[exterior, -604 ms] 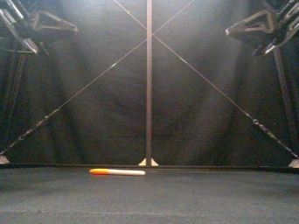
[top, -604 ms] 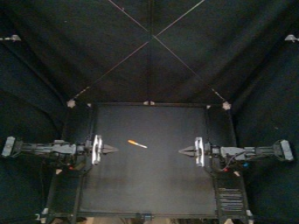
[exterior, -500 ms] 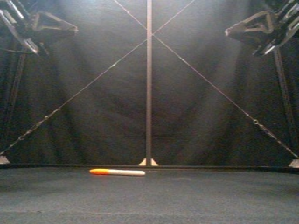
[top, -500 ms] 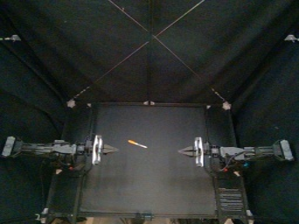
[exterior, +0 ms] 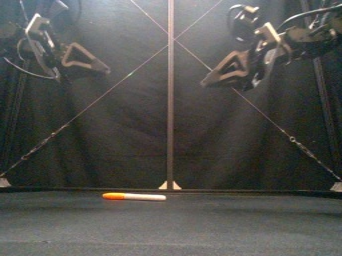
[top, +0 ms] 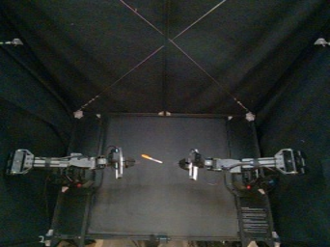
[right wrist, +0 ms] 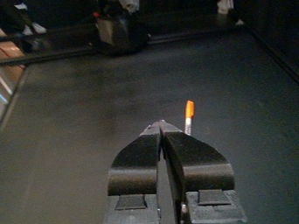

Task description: Uncap the pen

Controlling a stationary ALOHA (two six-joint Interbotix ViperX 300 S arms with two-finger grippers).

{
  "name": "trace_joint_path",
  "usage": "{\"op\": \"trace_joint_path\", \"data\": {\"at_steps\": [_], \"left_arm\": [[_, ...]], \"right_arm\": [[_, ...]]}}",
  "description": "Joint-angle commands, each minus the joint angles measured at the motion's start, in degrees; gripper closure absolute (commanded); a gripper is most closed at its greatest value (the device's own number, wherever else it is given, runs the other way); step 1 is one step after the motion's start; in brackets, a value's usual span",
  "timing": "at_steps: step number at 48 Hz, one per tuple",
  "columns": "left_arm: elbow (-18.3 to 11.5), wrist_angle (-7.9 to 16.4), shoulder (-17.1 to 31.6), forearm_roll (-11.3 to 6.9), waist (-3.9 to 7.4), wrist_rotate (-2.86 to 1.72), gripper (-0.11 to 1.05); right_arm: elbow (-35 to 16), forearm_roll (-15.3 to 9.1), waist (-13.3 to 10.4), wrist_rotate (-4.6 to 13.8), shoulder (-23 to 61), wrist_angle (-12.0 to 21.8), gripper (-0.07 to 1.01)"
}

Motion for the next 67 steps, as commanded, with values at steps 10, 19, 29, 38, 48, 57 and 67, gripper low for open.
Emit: {"op": "trace_joint_path", "data": {"at_steps": [10, 19, 29, 38, 48, 57, 67], "left_arm": [[-1.8, 6.8, 4.0, 0.00, 2.02, 0.00, 0.95], [-1.4, 9.8, 4.5, 0.09, 3.43, 0.09, 0.88], [-1.1, 11.2, 4.5, 0.18, 3.69, 0.18, 0.66], [-1.1, 11.2, 4.5, 0.35, 3.69, 0.18, 0.43], [-1.1, 11.6, 4.5, 0.35, 3.69, 0.09, 0.21], [-1.1, 11.5, 4.5, 0.35, 3.87, 0.09, 0.15], [-1.1, 11.6, 4.5, 0.26, 4.13, 0.00, 0.15]], "right_arm": [[-11.9, -0.3, -2.6, -0.09, 16.3, -0.1, 0.82], [-17.5, -0.7, -3.9, -0.35, 23.3, 4.1, 0.56], [-22.2, -1.7, -5.2, -0.35, 29.3, 7.7, 0.27], [-25.0, -2.1, -6.4, -0.26, 33.0, 9.6, 0.20], [-27.2, -2.2, -7.3, -0.09, 35.9, 13.8, 0.20], [-28.4, -2.1, -7.4, 0.00, 37.6, 17.1, 0.20], [-28.4, -2.4, -7.0, -0.09, 38.2, 19.6, 0.26]]}}
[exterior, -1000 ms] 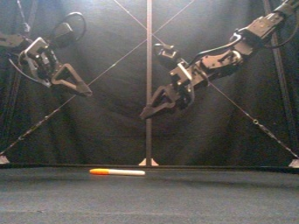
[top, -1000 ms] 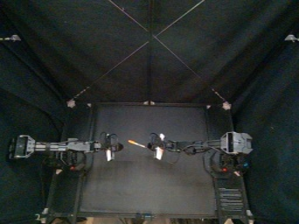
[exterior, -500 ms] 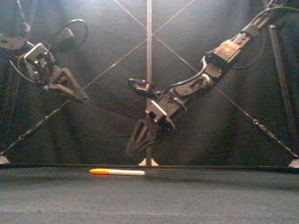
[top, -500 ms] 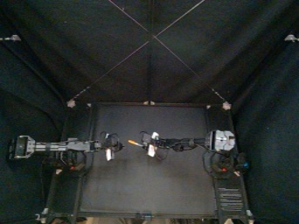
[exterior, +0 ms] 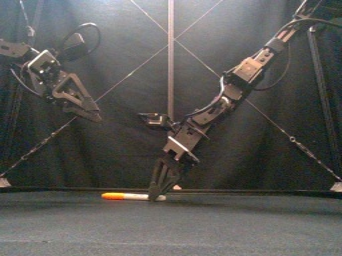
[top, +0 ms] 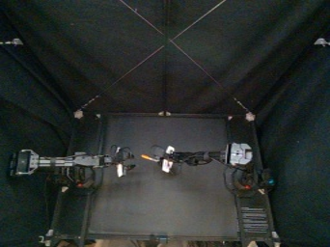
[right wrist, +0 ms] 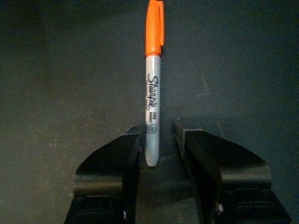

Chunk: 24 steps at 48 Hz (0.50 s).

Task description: Uncap the pen

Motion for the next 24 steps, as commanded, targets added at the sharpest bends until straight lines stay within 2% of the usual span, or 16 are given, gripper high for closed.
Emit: {"op": "trace_joint_path", "data": {"at_steps": [1, 10, 15, 20, 24], "left_arm": [[-1.1, -0.2, 0.0, 0.00, 0.44, 0.00, 0.15], [-1.2, -0.2, 0.4, -0.18, 0.44, 0.00, 0.15], [-1.4, -0.1, 1.6, -0.18, 0.09, 0.09, 0.14], [-2.3, 0.6, 3.3, 0.00, -0.09, 0.18, 0.14], [-3.2, 1.5, 4.5, 0.09, -0.09, 0.26, 0.14]], "right_arm": [[-0.8, -0.1, -0.1, -0.09, -1.3, 1.1, 0.28], [-0.4, -1.2, 0.4, -0.18, -2.5, 3.6, 0.42], [-0.3, -3.4, 1.5, -0.97, -4.6, 5.9, 0.44], [-0.4, -6.8, 2.9, -0.26, -7.5, 8.0, 0.44], [-0.5, -8.0, 4.2, -0.18, -9.4, 8.9, 0.44]]}}
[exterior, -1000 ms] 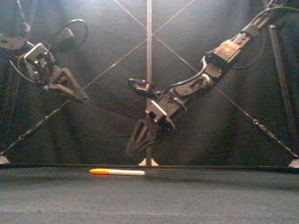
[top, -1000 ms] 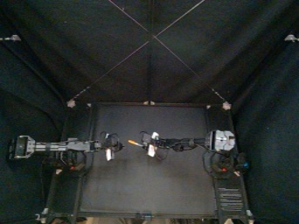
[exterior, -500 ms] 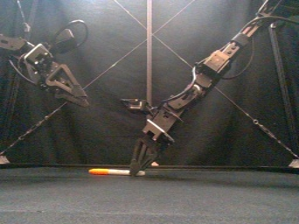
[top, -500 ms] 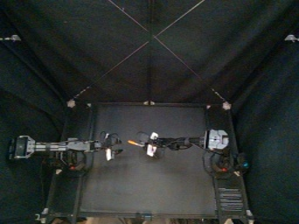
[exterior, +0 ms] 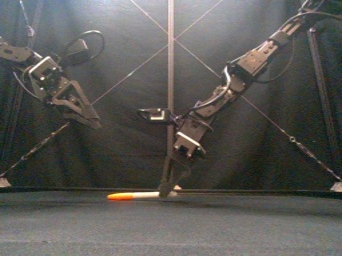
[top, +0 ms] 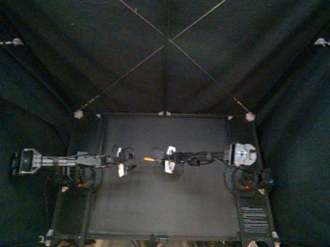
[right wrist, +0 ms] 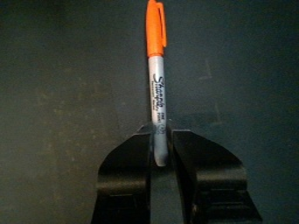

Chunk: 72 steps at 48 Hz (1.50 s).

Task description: Uncap the pen

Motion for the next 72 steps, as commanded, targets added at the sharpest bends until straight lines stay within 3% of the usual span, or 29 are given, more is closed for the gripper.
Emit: {"op": "trace_joint_path", "data": {"at_steps": [1, 12, 19, 30, 43, 57, 72], "left_arm": [[-2.7, 0.8, 1.4, 0.26, -0.09, 0.18, 0.14], [-4.9, 3.4, 3.9, 1.67, -0.26, 0.18, 0.14], [-5.0, 4.8, 4.0, 1.58, -0.79, 0.09, 0.14], [-5.0, 6.0, 4.0, -0.26, -3.08, 0.00, 0.14], [-5.0, 6.0, 4.7, -2.99, -4.04, 0.00, 0.14], [-6.0, 6.0, 8.3, -3.34, -4.22, 0.00, 0.15], [-6.9, 6.0, 8.4, -3.16, -3.78, 0.09, 0.18]], "right_arm": [[-0.9, -1.8, 1.9, 0.09, -5.6, 0.8, 0.44], [-1.1, -1.8, 5.0, 0.09, -8.3, 1.1, 0.44], [-1.2, -1.8, 6.0, 0.09, -9.1, 1.1, 0.44], [-1.5, -2.3, 6.0, -0.09, -10.3, 0.5, 0.44], [-1.8, -2.7, 5.8, -0.09, -11.2, -1.1, 0.44], [-2.4, -3.5, 5.8, -0.09, -11.4, -2.2, 0.44], [-2.1, -3.6, 5.8, 0.09, -11.4, -2.2, 0.44]]}}
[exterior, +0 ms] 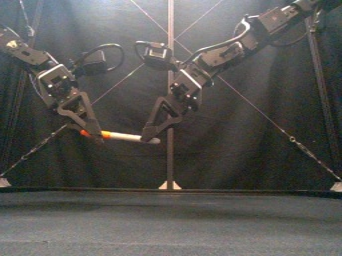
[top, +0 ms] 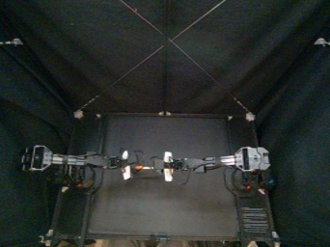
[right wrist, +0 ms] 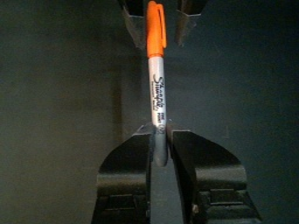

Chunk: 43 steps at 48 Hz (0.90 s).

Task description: Uncap the pen

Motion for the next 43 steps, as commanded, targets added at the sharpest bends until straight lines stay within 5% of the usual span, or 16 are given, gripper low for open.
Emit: {"op": "trace_joint_path", "data": {"at_steps": [1, 20, 43], "left_arm": [[-1.5, -0.2, -0.1, 0.09, 0.18, 0.09, 0.19], [-1.2, 1.2, -0.8, 0.09, 0.18, 0.09, 0.58], [2.2, 1.2, -5.3, 0.70, 0.26, 0.18, 0.59]], "right_arm": [[-1.2, 0.0, -0.3, 0.00, -3.0, -0.5, 0.44], [0.3, 0.3, -0.4, 0.09, -4.7, -0.5, 0.44], [5.7, 1.8, -1.1, 0.18, -8.3, -1.9, 0.44]]}}
